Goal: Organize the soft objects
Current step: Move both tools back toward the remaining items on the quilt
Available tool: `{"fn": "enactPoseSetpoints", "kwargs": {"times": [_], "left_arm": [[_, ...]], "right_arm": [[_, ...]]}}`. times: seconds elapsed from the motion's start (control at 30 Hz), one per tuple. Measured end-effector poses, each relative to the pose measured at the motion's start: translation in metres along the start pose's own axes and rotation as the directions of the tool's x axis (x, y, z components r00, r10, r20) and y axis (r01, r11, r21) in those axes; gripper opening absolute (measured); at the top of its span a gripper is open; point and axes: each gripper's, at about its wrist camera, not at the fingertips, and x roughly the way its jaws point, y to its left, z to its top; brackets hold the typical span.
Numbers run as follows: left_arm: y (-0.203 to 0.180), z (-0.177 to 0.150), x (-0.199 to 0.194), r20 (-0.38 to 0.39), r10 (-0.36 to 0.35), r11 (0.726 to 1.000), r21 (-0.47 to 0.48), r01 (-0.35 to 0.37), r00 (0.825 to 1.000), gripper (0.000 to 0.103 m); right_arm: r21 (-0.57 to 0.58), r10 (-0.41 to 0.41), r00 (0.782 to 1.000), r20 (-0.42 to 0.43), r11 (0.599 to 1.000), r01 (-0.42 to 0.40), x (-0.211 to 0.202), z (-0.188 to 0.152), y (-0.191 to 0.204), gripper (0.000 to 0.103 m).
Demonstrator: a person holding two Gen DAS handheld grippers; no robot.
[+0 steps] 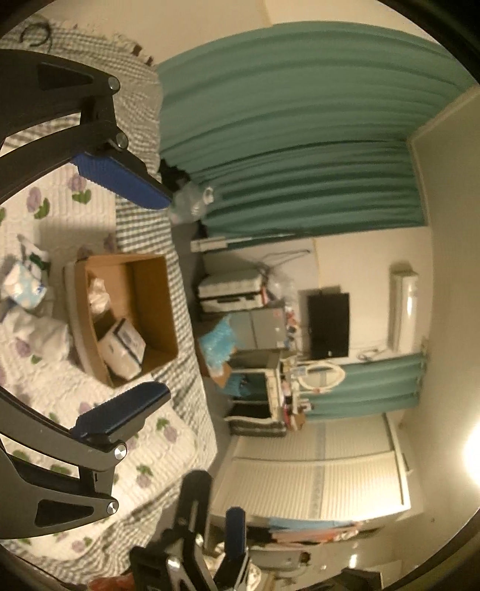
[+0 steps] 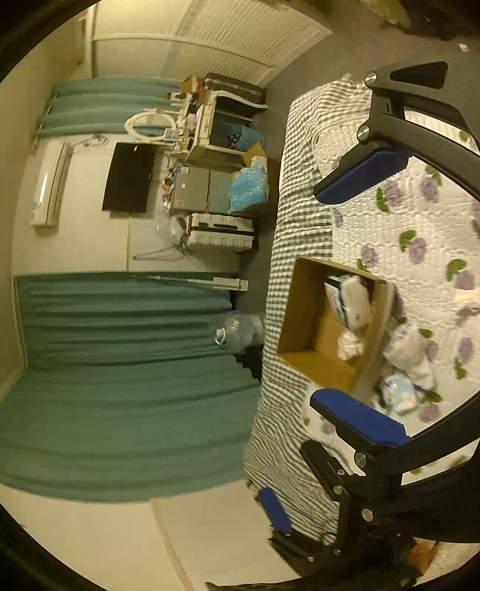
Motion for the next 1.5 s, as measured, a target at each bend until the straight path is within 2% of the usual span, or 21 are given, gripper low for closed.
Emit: {"fn": "enactPoseSetpoints", "kwargs": {"times": [0.13, 0.23, 0.33, 0.4, 0.53, 0.6, 0.67, 0.8, 0.9, 1.03, 1.1, 1.17, 1.2, 1.27, 1.3, 1.37, 1.47, 1.5], "left_arm": [[-0.009, -0.007, -0.034, 0.026, 0.012, 1.0, 0.02, -0.012, 1.0, 0.096], [-0.009, -0.018, -0.049, 0.049, 0.003, 1.0, 0.004, -0.004, 0.999, 0.096], [-0.013, -0.038, -0.055, 0.039, 0.015, 1.0, 0.023, -0.016, 0.999, 0.096], [-0.015, -0.051, -0.052, 0.019, 0.058, 0.998, 0.026, -0.059, 0.998, 0.096], [-0.017, -0.08, -0.034, -0.024, 0.082, 0.996, 0.02, -0.082, 0.996, 0.096], [-0.014, -0.094, -0.015, -0.076, 0.059, 0.998, -0.016, -0.06, 0.995, 0.096], [-0.013, -0.109, 0.002, -0.129, 0.046, 0.997, -0.05, -0.052, 0.991, 0.096], [-0.008, -0.139, 0.029, -0.191, 0.079, 0.993, -0.073, -0.095, 0.978, 0.096], [-0.003, -0.161, 0.043, -0.236, 0.076, 0.991, -0.086, -0.099, 0.969, 0.096], [0.004, -0.183, 0.061, -0.301, 0.112, 0.983, -0.105, -0.149, 0.947, 0.096], [0.005, -0.192, 0.068, -0.336, 0.079, 0.985, -0.115, -0.125, 0.938, 0.096], [0.005, -0.198, 0.075, -0.382, 0.058, 0.988, -0.114, -0.109, 0.922, 0.096], [0.004, -0.202, 0.078, -0.403, 0.041, 0.99, -0.11, -0.092, 0.914, 0.096], [0.001, -0.205, 0.08, -0.421, 0.028, 0.992, -0.103, -0.078, 0.907, 0.096], [-0.001, -0.205, 0.08, -0.425, 0.027, 0.992, -0.097, -0.075, 0.905, 0.096], [-0.003, -0.205, 0.077, -0.428, 0.025, 0.993, -0.09, -0.07, 0.903, 0.096], [-0.006, -0.199, 0.073, -0.427, -0.002, 0.994, -0.1, -0.045, 0.904, 0.096], [-0.009, -0.197, 0.071, -0.424, -0.005, 0.994, -0.099, -0.041, 0.905, 0.096]], "right_arm": [[-0.072, -0.024, 1.0, -0.009, 0.997, 0.024, -0.027, -0.015, 0.019, 0.101], [-0.088, -0.023, 0.999, -0.029, 0.996, 0.021, -0.03, -0.033, 0.027, 0.101], [-0.091, -0.047, 0.997, -0.055, 0.995, 0.042, -0.022, -0.053, 0.029, 0.101], [-0.084, -0.056, 0.997, -0.06, 0.995, 0.051, -0.015, -0.067, 0.027, 0.101], [-0.064, -0.059, 0.992, -0.113, 0.997, 0.052, 0.015, -0.09, 0.018, 0.101], [-0.067, -0.059, 0.984, -0.167, 0.997, 0.048, 0.035, -0.106, 0.017, 0.101], [-0.073, -0.063, 0.97, -0.234, 0.996, 0.047, 0.06, -0.125, 0.016, 0.101], [-0.051, -0.056, 0.936, -0.347, 0.998, 0.041, 0.106, -0.162, 0.009, 0.101], [-0.051, -0.069, 0.895, -0.44, 0.997, 0.051, 0.135, -0.193, 0.005, 0.1], [-0.024, -0.047, 0.84, -0.541, 0.999, 0.04, 0.16, -0.231, 0.002, 0.088], [-0.027, -0.045, 0.813, -0.581, 0.999, 0.036, 0.169, -0.245, 0.003, 0.079], [-0.031, -0.048, 0.801, -0.597, 0.999, 0.037, 0.175, -0.249, 0.003, 0.076], [-0.028, -0.045, 0.798, -0.601, 0.999, 0.035, 0.177, -0.251, 0.003, 0.075], [-0.025, -0.049, 0.79, -0.611, 0.999, 0.043, 0.181, -0.255, 0.002, 0.059], [-0.029, -0.06, 0.786, -0.615, 0.998, 0.054, 0.182, -0.257, 0.002, 0.054], [-0.029, -0.07, 0.789, -0.611, 0.997, 0.066, 0.183, -0.258, 0.002, 0.036], [-0.02, -0.056, 0.806, -0.589, 0.998, 0.055, 0.175, -0.251, 0.003, 0.035], [-0.014, -0.047, 0.818, -0.573, 0.999, 0.047, 0.169, -0.247, 0.002, 0.034]]}}
